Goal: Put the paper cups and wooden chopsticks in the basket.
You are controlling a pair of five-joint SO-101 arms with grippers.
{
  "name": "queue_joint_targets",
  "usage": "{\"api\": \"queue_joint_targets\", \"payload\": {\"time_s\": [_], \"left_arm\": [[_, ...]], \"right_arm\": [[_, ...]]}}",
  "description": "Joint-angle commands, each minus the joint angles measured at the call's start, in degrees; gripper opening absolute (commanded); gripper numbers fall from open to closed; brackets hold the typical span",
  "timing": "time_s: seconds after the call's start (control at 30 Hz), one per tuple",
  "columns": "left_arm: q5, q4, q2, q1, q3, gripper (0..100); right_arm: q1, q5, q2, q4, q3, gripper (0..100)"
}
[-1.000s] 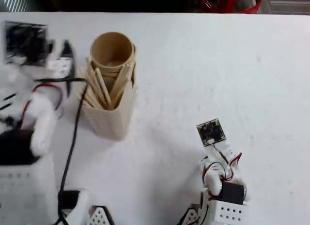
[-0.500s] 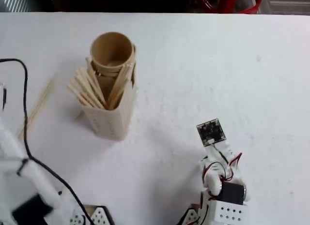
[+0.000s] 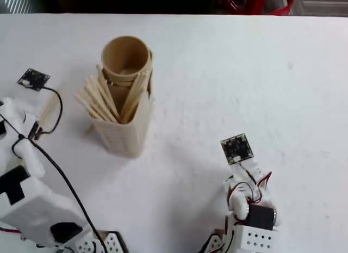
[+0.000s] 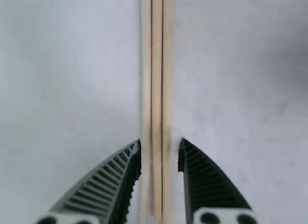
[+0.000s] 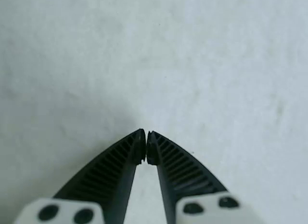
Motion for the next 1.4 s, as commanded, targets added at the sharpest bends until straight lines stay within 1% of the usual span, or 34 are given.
{"api": "queue_joint_targets", "payload": {"time_s": [0.0, 0.27, 0.53, 0.7, 0.9, 1.03, 1.13, 1.27, 1.37], "left_arm": [[1.67, -3.08, 1.01, 1.8, -0.62, 17], [2.2, -3.69, 4.7, 2.68, -2.37, 17], [2.29, -2.99, 16.13, 2.42, -9.05, 17], [1.85, 2.55, 19.82, 2.77, -13.1, 17], [1.76, 11.34, 21.85, 2.77, -18.73, 17], [-3.78, 19.6, 23.25, 4.09, -20.48, 16], [-4.4, 24.0, 22.99, 5.32, -20.57, 11], [-3.08, 25.49, 22.11, 6.2, -20.57, 11], [1.58, 22.68, 21.23, 5.85, -21.89, 11]], "right_arm": [[0.22, 0.18, -0.4, -0.92, 0.53, 1.9], [0.22, 0.18, -0.4, -0.92, 0.53, 1.9], [0.22, 0.18, -0.4, -0.92, 0.53, 1.9], [0.22, 0.18, -0.4, -0.92, 0.53, 1.9], [0.22, 0.18, -0.4, -0.92, 0.53, 1.9], [0.22, 0.18, -0.4, -0.92, 0.53, 1.9], [0.22, 0.18, -0.4, -0.92, 0.53, 1.9], [0.22, 0.18, -0.4, -0.92, 0.53, 1.9], [0.22, 0.18, -0.4, -0.92, 0.53, 1.9]]}}
